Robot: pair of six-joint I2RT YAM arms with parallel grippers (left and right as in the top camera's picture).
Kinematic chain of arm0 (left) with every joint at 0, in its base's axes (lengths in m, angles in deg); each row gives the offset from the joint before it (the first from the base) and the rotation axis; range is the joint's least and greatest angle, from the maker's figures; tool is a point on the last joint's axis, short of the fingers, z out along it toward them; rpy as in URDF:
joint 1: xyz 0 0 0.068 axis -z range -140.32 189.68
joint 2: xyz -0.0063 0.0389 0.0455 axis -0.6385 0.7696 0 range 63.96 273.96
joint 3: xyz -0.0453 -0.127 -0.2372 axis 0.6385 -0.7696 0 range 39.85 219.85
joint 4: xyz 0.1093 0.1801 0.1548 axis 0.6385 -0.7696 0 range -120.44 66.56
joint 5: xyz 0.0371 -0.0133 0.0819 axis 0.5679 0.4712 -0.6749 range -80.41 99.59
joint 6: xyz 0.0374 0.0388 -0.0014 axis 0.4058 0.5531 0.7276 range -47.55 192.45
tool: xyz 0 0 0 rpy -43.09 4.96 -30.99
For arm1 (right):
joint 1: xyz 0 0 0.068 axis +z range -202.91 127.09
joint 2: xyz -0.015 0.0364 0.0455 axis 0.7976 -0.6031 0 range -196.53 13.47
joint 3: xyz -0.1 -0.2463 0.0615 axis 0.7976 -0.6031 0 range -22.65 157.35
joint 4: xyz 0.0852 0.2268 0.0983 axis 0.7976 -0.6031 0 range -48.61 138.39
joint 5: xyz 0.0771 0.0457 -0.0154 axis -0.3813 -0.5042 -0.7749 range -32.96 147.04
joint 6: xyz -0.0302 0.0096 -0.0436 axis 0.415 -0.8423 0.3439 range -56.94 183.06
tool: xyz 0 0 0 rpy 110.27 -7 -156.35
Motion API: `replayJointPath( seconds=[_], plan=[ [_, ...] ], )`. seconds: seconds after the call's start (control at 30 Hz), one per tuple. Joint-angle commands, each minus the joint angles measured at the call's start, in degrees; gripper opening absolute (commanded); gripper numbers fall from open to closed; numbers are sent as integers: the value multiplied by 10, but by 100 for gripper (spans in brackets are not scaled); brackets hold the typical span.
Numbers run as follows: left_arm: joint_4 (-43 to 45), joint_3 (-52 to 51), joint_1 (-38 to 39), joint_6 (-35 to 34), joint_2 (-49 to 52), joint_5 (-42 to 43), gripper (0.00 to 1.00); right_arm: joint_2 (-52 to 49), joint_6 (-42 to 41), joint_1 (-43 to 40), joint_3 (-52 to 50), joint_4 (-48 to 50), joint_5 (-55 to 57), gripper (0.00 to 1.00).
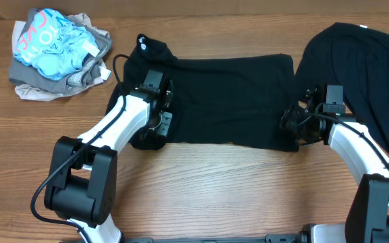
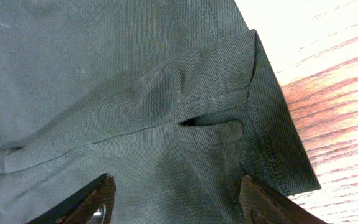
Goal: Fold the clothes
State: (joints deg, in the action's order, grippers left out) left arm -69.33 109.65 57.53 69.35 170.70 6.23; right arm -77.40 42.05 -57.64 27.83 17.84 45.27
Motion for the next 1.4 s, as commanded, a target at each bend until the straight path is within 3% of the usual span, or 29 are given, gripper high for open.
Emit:
replayJointPath(
  seconds=[0.0,0.33,0.77,0.83,0.97,1.03,1.2,1.37],
  plan=[
    [-28,34,-7,-36,-9,-61,4,-1,-2,3,14,2,1,69],
    [-85,122,-42,-16,-16,-95,4,-1,-2,3,14,2,1,69],
    [8,122,-108,14,-15,-90,6,-1,-2,3,14,0,1,69],
    [18,122,-108,14,-15,-88,20,-1,-2,3,14,0,1,69],
    [22,122,-107,14,-15,-86,73,-1,-2,3,14,0,1,69],
    [18,122,-107,14,-15,-85,87,-1,-2,3,14,0,1,69],
    [-5,129,-110,-1,-15,-45,97,-1,23,2,31,-22,2,74],
    [-86,189,-121,-23,-15,-10,98,-1,77,2,118,-127,20,78]
  ],
)
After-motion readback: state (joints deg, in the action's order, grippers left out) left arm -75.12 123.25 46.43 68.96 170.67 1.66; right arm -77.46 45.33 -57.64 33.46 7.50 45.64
